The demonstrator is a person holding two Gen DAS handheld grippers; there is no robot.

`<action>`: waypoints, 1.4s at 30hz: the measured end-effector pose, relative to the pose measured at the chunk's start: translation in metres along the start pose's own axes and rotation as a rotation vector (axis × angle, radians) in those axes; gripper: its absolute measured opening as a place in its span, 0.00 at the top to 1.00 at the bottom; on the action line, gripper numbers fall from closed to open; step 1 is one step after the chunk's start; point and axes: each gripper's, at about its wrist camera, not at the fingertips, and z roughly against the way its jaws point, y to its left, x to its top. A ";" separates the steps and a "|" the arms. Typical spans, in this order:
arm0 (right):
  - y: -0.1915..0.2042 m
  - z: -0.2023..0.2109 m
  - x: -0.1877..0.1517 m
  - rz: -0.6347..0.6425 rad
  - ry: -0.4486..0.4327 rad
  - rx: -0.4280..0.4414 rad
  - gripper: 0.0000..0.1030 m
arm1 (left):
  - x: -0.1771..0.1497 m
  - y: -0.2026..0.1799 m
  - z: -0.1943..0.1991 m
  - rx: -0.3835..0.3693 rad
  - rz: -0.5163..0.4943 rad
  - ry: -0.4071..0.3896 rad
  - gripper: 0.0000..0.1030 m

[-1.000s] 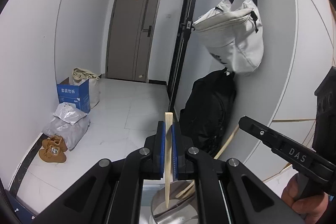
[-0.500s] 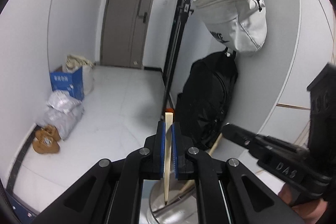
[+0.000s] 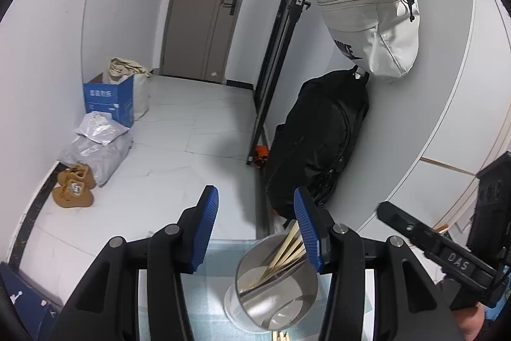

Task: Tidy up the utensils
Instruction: 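Lower the chopsticks into the white holder and open both tools, then withdraw both open tools from the holder back toward the chopstick bundle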

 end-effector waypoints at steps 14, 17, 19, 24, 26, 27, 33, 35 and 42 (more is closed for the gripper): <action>-0.003 0.052 -0.020 -0.009 -0.016 -0.003 0.42 | -0.024 -0.030 0.035 0.067 -0.097 -0.036 0.47; -0.006 0.057 -0.028 -0.019 -0.001 -0.018 0.41 | -0.029 -0.034 0.040 0.074 -0.102 -0.025 0.46; -0.008 0.061 -0.035 -0.030 0.003 -0.016 0.41 | -0.033 -0.035 0.042 0.075 -0.097 -0.021 0.46; -0.009 0.068 -0.053 -0.027 0.008 -0.040 0.40 | -0.049 -0.038 0.049 0.085 -0.088 -0.012 0.45; -0.011 0.070 -0.061 -0.026 0.010 -0.050 0.37 | -0.057 -0.039 0.050 0.085 -0.093 -0.003 0.45; -0.012 0.072 -0.066 -0.025 0.015 -0.055 0.36 | -0.060 -0.040 0.050 0.087 -0.096 0.002 0.45; -0.015 0.070 -0.093 -0.004 0.047 -0.084 0.31 | -0.078 -0.038 0.050 0.101 -0.107 0.030 0.45; -0.016 0.069 -0.101 -0.006 0.059 -0.087 0.29 | -0.082 -0.038 0.048 0.101 -0.105 0.040 0.45; -0.021 0.057 -0.121 0.024 0.107 -0.108 0.26 | -0.104 -0.030 0.038 0.104 -0.079 0.082 0.44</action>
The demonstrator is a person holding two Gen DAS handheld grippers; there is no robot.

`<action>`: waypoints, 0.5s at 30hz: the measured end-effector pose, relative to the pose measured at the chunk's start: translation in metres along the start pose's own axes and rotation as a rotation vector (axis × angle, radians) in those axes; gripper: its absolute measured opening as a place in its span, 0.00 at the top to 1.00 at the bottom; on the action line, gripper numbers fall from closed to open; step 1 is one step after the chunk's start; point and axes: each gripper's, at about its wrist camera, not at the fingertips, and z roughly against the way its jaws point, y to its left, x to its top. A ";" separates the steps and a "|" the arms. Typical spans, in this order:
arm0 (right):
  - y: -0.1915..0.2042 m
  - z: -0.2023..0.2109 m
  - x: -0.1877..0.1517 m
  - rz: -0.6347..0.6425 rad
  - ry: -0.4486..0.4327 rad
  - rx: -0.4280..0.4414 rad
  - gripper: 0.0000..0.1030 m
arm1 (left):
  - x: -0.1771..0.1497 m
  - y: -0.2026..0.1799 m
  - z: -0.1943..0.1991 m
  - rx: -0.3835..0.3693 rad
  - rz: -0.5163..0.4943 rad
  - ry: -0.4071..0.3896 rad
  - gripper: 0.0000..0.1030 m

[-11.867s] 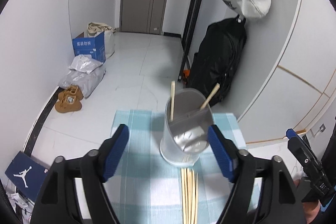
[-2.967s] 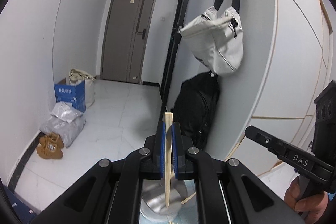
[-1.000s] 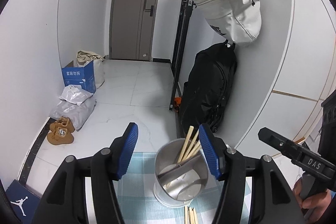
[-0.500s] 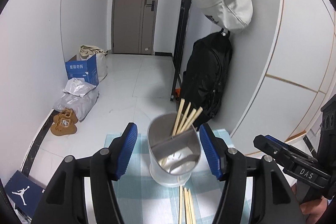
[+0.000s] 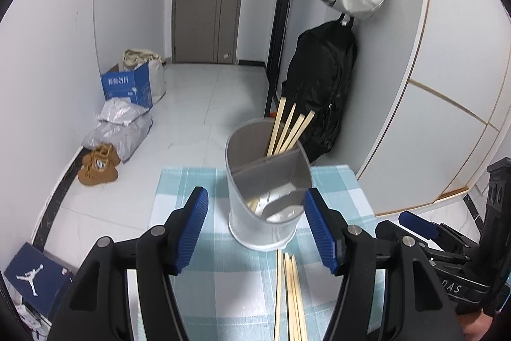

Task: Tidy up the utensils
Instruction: 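Withdraw both open tools from the holder back toward the chopstick bundle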

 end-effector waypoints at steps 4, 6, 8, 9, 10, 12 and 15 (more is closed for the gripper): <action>-0.005 -0.007 -0.013 0.001 0.031 -0.002 0.23 | -0.015 0.005 -0.014 0.006 0.024 0.036 0.44; -0.007 -0.014 -0.019 0.004 0.059 -0.003 0.22 | -0.021 0.008 -0.019 0.010 0.030 0.051 0.43; -0.008 -0.022 -0.025 0.006 0.095 0.000 0.22 | -0.026 0.010 -0.028 0.017 0.020 0.075 0.43; -0.009 -0.025 -0.027 0.005 0.108 0.001 0.22 | -0.029 0.011 -0.032 0.016 0.014 0.083 0.43; -0.009 -0.029 -0.029 0.010 0.124 0.003 0.22 | -0.031 0.013 -0.036 0.018 0.008 0.094 0.43; -0.009 -0.037 -0.034 0.028 0.149 -0.006 0.23 | -0.035 0.017 -0.041 0.018 0.010 0.111 0.43; -0.007 -0.046 -0.041 0.033 0.190 -0.012 0.23 | -0.040 0.022 -0.049 0.006 0.028 0.152 0.39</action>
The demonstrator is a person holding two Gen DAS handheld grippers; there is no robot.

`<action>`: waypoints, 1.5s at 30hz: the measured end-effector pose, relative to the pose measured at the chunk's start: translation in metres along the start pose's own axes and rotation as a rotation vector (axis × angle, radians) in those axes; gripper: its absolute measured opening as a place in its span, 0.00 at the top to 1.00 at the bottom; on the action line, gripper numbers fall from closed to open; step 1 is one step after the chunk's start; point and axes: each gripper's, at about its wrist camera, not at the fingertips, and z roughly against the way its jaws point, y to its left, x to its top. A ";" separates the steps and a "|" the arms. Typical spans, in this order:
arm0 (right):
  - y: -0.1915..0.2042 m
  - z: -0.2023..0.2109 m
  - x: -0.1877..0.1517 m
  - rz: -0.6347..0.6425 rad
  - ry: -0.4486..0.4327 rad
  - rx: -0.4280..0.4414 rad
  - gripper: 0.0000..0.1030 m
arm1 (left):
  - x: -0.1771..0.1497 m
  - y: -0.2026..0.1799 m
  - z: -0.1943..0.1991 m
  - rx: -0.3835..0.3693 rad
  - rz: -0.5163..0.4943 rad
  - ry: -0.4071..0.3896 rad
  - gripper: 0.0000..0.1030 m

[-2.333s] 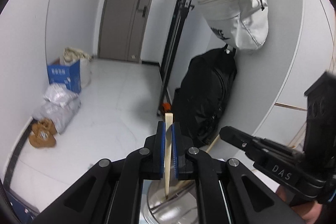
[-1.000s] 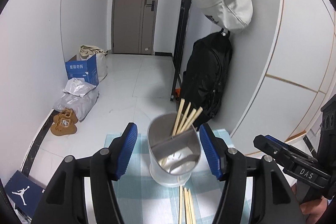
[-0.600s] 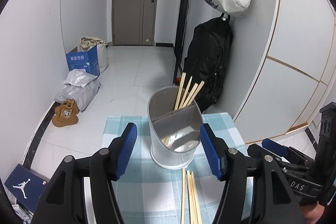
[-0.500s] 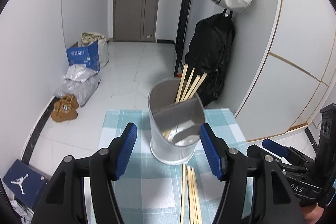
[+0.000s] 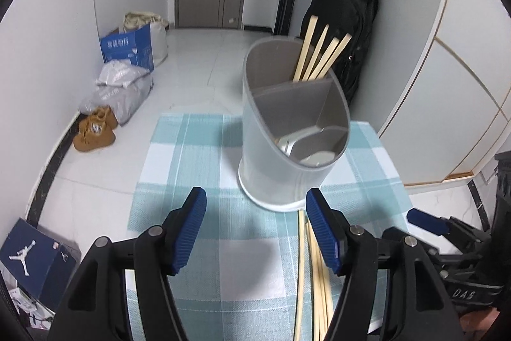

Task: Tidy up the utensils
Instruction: 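Withdraw both open tools from the holder back toward the chopstick bundle, then lower the right tool to the bundle and grasp one chopstick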

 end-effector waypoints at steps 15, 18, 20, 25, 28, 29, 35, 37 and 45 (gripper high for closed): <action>0.015 -0.069 -0.017 0.054 0.224 -0.069 0.61 | 0.001 0.029 -0.018 0.021 0.069 0.074 0.30; 0.020 -0.079 -0.016 0.086 0.241 -0.113 0.66 | 0.001 0.036 -0.020 0.023 0.086 0.088 0.30; 0.023 -0.086 -0.017 0.105 0.263 -0.138 0.68 | 0.002 0.040 -0.022 0.021 0.094 0.098 0.30; 0.035 -0.092 -0.018 0.168 0.260 -0.180 0.70 | 0.001 0.048 -0.023 0.007 0.117 0.117 0.30; 0.039 -0.093 -0.017 0.196 0.257 -0.187 0.81 | 0.001 0.049 -0.027 0.010 0.117 0.137 0.30; 0.039 -0.093 -0.017 0.193 0.258 -0.185 0.82 | 0.001 0.049 -0.027 0.012 0.115 0.144 0.30; 0.030 -0.088 -0.016 0.164 0.269 -0.179 0.87 | -0.001 0.050 -0.030 0.017 0.106 0.163 0.30; 0.026 -0.085 -0.014 0.156 0.271 -0.185 0.87 | -0.002 0.049 -0.033 0.014 0.109 0.174 0.30; 0.004 -0.075 -0.010 0.090 0.278 -0.181 0.89 | -0.008 0.036 -0.039 0.023 0.062 0.213 0.30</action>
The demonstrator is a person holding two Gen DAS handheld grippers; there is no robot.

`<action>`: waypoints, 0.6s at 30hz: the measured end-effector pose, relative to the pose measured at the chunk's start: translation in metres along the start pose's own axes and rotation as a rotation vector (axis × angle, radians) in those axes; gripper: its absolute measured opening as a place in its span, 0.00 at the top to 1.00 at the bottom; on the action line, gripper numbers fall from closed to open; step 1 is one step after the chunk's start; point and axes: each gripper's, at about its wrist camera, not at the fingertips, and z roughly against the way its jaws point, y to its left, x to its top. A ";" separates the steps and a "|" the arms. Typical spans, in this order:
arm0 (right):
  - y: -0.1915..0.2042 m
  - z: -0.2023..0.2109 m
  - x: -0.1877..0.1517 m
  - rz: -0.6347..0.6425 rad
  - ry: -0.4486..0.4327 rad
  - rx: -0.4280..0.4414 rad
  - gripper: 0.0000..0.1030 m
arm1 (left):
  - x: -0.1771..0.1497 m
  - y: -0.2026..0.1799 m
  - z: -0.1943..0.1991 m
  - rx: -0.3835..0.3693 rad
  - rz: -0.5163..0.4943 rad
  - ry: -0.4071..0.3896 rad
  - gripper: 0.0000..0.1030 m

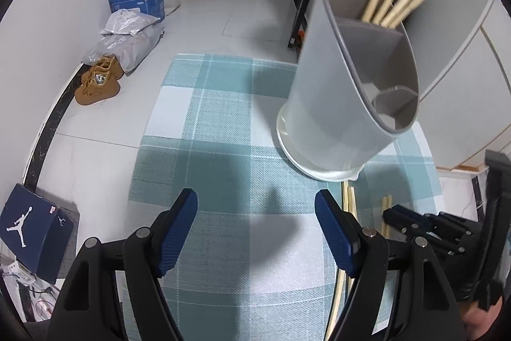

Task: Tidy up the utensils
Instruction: 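Lower the right tool to the bundle and grasp one chopstick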

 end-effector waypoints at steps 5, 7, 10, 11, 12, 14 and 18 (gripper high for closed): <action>-0.021 0.004 0.000 -0.033 0.010 0.027 0.96 | -0.005 -0.007 -0.005 0.003 -0.033 0.030 0.30; -0.027 0.007 -0.001 -0.026 0.002 0.022 0.96 | -0.006 -0.009 -0.007 0.002 -0.043 0.040 0.30; -0.040 0.012 -0.005 -0.050 -0.001 0.041 0.96 | -0.007 -0.012 -0.011 0.003 -0.054 0.058 0.30; -0.043 0.015 -0.008 -0.055 0.001 0.038 0.96 | -0.008 -0.013 -0.012 0.001 -0.057 0.066 0.30; -0.048 0.015 -0.009 -0.059 0.001 0.032 0.96 | -0.007 -0.014 -0.013 -0.001 -0.060 0.071 0.30; -0.055 0.013 -0.013 -0.072 0.006 0.029 0.96 | -0.008 -0.019 -0.014 -0.003 -0.073 0.081 0.30; -0.053 0.012 -0.014 -0.058 0.010 0.024 0.96 | -0.011 -0.026 -0.019 -0.020 -0.103 0.112 0.30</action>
